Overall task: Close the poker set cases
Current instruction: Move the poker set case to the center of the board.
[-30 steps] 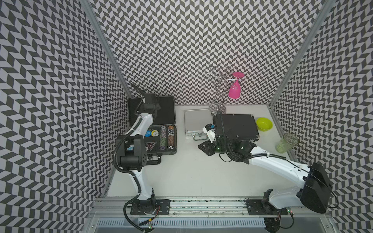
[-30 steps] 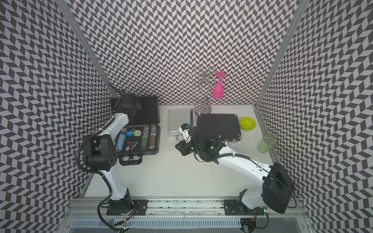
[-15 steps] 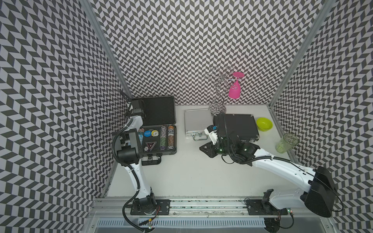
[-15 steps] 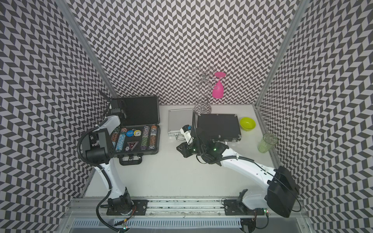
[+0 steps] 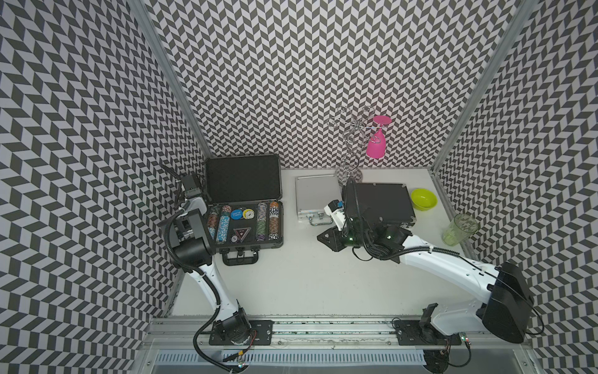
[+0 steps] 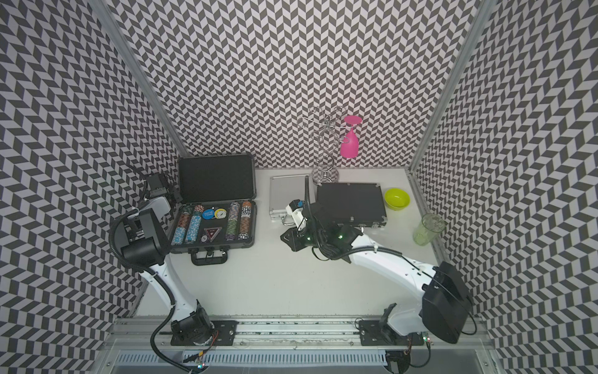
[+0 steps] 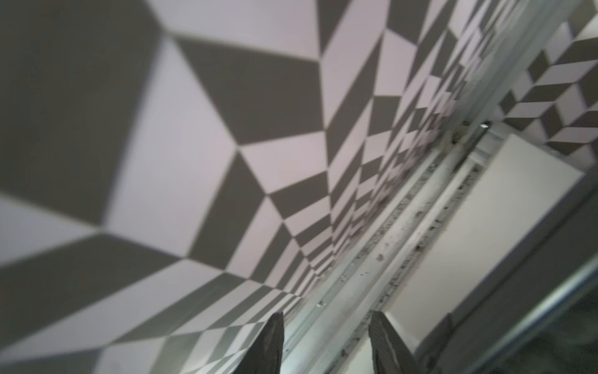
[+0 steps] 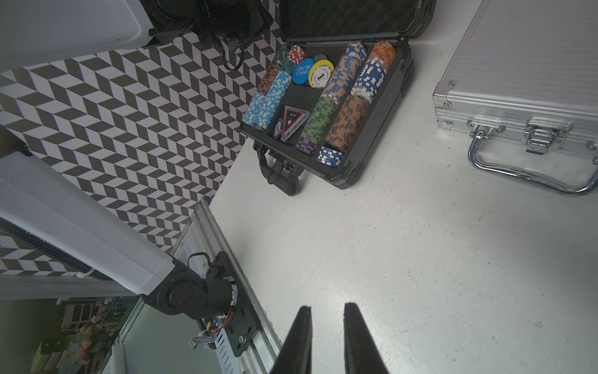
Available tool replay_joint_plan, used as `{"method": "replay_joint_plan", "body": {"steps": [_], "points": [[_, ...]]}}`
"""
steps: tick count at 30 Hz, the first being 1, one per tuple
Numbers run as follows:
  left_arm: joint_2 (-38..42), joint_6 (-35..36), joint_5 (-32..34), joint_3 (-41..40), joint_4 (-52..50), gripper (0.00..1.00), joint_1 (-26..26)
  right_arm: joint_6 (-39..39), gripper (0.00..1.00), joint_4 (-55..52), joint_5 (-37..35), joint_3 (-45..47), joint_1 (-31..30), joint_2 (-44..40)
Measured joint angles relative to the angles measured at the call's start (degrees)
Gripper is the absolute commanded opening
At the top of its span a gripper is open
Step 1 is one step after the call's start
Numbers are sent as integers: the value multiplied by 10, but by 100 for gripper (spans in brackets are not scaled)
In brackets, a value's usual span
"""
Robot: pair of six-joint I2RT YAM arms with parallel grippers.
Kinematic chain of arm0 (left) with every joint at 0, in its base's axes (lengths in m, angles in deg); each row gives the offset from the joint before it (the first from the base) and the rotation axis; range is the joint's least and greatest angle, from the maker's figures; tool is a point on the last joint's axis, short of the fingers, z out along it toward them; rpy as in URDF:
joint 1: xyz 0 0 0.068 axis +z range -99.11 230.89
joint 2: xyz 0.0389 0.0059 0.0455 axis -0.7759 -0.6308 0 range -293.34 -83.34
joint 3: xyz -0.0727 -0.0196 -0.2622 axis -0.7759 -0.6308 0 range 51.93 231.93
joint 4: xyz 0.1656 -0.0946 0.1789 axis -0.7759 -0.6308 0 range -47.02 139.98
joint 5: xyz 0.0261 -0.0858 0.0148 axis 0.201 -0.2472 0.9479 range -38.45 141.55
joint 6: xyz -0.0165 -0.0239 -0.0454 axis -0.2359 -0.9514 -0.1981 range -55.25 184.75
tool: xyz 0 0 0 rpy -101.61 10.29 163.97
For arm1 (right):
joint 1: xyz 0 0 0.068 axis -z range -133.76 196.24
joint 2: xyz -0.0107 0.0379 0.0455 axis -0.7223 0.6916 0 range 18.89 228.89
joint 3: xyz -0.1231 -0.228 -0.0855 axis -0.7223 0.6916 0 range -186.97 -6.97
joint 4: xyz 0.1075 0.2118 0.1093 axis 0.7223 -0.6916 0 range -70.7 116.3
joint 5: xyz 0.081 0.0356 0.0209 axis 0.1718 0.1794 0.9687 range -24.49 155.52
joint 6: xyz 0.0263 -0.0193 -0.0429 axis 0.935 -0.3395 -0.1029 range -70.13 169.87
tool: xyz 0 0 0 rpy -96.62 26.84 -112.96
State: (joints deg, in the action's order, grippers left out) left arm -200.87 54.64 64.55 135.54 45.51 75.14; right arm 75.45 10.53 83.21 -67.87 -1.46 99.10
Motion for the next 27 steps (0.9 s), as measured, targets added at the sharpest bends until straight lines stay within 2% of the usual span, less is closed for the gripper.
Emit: {"method": "replay_joint_plan", "body": {"steps": [6, 13, 17, 22, 27], "points": [[2, -5, -60, -6, 28, 42, -5, 5, 20, 0, 2, -3, -2, 10], [7, -14, -97, 2, 37, 41, -2, 5, 20, 0, 2, -4, -4, 12], [-16, -20, -108, 41, 28, 40, -1, 5, 20, -1, 1, -7, -4, 12], [-27, -26, -121, 43, 32, 37, 5, 5, 20, -1, 1, -10, -5, 15], [-44, -31, -136, 60, 31, 27, 8, 4, 20, -2, 1, -19, -5, 25]]}}
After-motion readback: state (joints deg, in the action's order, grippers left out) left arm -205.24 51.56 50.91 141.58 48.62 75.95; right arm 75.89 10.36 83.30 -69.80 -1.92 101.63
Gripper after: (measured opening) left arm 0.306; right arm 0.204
